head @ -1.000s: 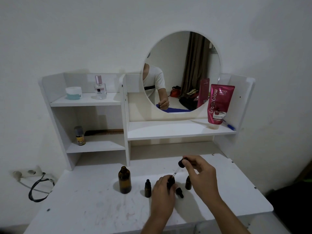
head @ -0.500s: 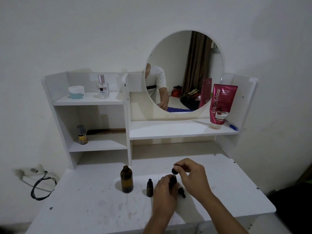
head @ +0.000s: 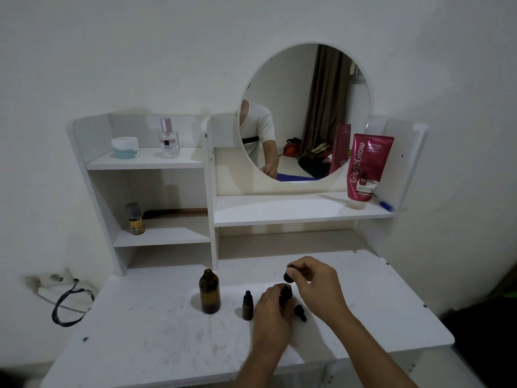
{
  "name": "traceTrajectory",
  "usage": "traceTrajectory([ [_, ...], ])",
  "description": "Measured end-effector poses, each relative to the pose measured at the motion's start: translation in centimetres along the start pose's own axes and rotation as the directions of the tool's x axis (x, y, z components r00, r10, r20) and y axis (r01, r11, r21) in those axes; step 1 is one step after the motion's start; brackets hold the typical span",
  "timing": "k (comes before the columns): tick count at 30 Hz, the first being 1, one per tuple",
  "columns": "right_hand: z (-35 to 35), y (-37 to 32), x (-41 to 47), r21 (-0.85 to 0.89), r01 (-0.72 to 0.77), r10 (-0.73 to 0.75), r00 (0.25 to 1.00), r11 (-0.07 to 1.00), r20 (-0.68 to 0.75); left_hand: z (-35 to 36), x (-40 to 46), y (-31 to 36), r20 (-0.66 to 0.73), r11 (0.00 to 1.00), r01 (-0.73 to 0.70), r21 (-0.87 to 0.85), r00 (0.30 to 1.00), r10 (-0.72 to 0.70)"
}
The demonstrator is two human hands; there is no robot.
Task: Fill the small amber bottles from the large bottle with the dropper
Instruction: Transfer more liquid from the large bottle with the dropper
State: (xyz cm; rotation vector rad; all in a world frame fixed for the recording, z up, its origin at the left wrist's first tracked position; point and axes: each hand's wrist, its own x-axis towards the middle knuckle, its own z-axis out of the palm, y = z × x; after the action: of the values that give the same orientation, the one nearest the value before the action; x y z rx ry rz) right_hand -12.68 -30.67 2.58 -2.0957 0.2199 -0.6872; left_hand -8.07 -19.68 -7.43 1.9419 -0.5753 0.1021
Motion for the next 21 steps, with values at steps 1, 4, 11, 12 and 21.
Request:
traceTrajectory([
  [1, -0.02, 0.01, 0.02, -0.009, 0.004, -0.004, 1.000, 1.000, -0.010, -0.01, -0.05, 0.07, -0.004, 1.000, 0.002, 0.004, 1.000, -0.002],
  [4, -0.03, -0.03, 0.05, -0.056, 0.042, -0.044, 0.998, 0.998, -0.034, -0.04, -0.10, 0.14, -0.010, 1.000, 0.005, -0.020, 1.000, -0.005],
  [11, -0.12, 0.00, -0.11, -0.100, 0.089, -0.095, 0.994, 0.991, -0.050, 0.01, -0.08, 0.01, -0.026, 1.000, -0.021, 0.003, 0.999, 0.022],
  [12, -0.17, 0.01, -0.17, -0.104, 0.090, -0.096, 0.994, 0.991, -0.052, 0.04, -0.06, -0.02, -0.023, 1.000, -0.013, 0.007, 1.000, 0.013],
  [21, -0.24, -0.62, -0.57, -0.057, 0.031, -0.033, 0.999, 0.998, -0.027, -0.02, -0.19, 0.18, 0.009, 0.997, 0.078, -0.013, 0.997, -0.077],
])
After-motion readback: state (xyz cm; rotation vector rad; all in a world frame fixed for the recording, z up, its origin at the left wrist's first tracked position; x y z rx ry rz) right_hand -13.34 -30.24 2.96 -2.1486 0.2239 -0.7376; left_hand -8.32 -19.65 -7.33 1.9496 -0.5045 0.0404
